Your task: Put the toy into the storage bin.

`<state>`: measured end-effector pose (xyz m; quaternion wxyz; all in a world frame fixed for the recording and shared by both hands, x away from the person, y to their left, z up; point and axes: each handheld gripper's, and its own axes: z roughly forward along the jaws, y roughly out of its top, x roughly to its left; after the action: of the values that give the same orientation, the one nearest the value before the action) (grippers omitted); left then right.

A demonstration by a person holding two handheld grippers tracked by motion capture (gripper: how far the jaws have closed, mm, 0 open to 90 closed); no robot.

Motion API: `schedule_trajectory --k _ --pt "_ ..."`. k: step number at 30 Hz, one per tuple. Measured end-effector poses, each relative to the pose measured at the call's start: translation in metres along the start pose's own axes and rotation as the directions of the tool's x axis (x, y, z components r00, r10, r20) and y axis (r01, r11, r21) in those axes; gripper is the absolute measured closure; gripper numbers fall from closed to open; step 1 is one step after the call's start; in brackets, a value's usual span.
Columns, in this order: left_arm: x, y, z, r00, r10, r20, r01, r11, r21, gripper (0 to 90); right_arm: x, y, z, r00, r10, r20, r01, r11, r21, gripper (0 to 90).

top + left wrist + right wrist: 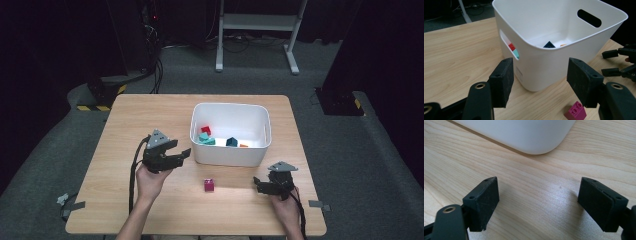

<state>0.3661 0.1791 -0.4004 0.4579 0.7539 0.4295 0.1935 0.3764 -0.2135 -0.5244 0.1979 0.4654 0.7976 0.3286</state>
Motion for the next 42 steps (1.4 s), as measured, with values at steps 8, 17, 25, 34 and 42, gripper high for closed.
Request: schedule_trajectory --k 8,17,25,34,42 --pt "0.003 -0.018 -0.004 0.9996 -0.022 -0.016 0.022 0.9998 0.001 38.5 0.000 0.000 0.000 1.0000 -0.001 0.000 0.001 1.000 -0.001 17.0" --pt "0.006 -0.051 -0.001 0.9971 -0.041 -0.064 0.043 0.9984 0.037 38.4 0.000 0.000 0.000 1.0000 -0.001 0.001 0.001 1.000 -0.001 17.1" --pt "0.011 -0.085 0.006 0.9928 -0.081 -0.089 0.087 0.9941 0.065 37.8 0.000 0.000 0.000 1.0000 -0.001 0.002 0.001 1.000 0.000 17.1" --pt "0.014 -0.109 0.018 0.9869 -0.084 -0.138 0.096 0.9922 0.080 35.7 0.000 0.001 0.001 1.0000 0.000 0.004 0.000 1.000 0.002 16.6" --pt "0.017 -0.115 0.028 0.9833 -0.065 -0.170 0.086 0.9893 0.118 35.7 0.000 0.001 0.001 1.0000 0.003 0.007 -0.003 1.000 0.002 16.6"
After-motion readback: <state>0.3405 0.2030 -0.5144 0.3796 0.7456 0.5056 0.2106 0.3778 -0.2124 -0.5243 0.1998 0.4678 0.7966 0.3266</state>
